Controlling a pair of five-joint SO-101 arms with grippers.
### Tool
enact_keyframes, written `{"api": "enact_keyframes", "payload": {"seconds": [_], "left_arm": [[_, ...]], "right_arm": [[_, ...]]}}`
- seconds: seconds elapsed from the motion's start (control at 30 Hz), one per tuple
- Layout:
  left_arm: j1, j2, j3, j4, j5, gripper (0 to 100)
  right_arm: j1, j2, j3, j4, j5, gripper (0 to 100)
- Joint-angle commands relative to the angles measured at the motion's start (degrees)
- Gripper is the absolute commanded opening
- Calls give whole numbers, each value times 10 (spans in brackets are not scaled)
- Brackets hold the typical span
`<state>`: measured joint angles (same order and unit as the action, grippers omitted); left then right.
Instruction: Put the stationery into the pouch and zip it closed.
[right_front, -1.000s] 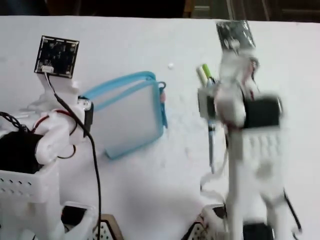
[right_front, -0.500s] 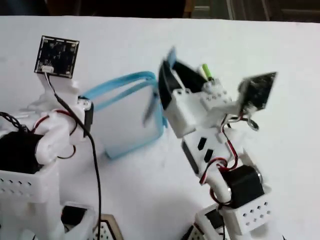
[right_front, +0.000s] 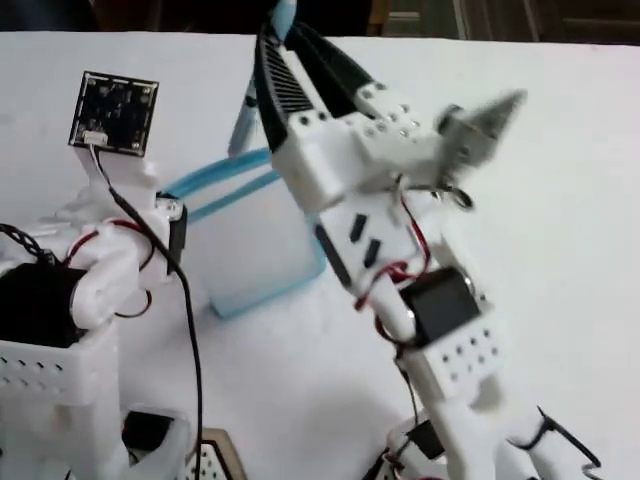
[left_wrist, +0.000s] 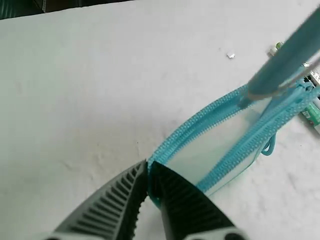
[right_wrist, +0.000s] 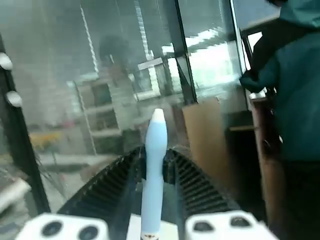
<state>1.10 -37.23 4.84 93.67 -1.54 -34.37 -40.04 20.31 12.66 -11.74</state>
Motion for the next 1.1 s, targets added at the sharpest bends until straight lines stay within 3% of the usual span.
{"api": "enact_keyframes", "payload": {"seconds": [0.0, 0.43, 0.63, 0.77, 0.93, 1.07], "left_arm": [[0, 2, 30, 5, -5, 22], [-3, 2, 29, 5, -5, 22], [-3, 2, 31, 4, -5, 22], [-3, 2, 31, 4, -5, 22], [-3, 2, 31, 4, -5, 22], [-4, 2, 30, 5, -5, 22]], "right_arm": [[4, 12, 8, -13, 23, 17], [0, 11, 69, 22, 28, 35], [-58, -1, 33, 145, 27, 345], [-60, -7, 8, 159, 27, 365], [-7, -3, -29, 157, 25, 329], [94, 11, -44, 172, 27, 313]]}}
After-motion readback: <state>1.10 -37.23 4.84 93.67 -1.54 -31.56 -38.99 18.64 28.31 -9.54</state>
